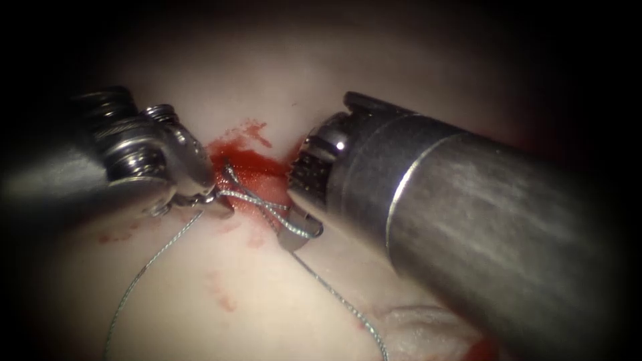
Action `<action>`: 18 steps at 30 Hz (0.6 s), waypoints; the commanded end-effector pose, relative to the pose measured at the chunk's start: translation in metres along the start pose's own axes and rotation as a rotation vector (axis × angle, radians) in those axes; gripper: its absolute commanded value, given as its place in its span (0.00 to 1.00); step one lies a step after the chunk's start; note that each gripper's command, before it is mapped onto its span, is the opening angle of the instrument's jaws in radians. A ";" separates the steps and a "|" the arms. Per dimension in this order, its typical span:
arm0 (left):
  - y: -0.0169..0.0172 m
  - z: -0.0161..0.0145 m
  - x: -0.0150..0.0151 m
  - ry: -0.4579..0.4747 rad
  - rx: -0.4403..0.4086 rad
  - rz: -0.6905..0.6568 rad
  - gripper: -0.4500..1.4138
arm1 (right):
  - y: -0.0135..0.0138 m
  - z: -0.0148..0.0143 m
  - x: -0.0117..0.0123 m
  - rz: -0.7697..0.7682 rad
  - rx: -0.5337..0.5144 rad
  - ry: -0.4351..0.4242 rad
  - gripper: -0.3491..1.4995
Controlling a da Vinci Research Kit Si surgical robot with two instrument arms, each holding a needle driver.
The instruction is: Wound Closure
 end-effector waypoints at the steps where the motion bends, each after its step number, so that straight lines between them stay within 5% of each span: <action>1: 0.0004 -0.0007 -0.0012 -0.007 -0.003 0.000 0.00 | 0.0001 -0.0009 0.0013 -0.003 0.001 0.005 0.02; 8: 0.0004 -0.0006 -0.0011 -0.003 -0.003 0.000 0.00 | -0.0003 -0.0011 0.0014 0.013 0.006 0.004 0.01; 18: 0.0003 -0.0003 -0.0009 0.011 0.011 0.002 0.00 | -0.0003 0.0006 0.0004 0.047 -0.011 -0.020 0.21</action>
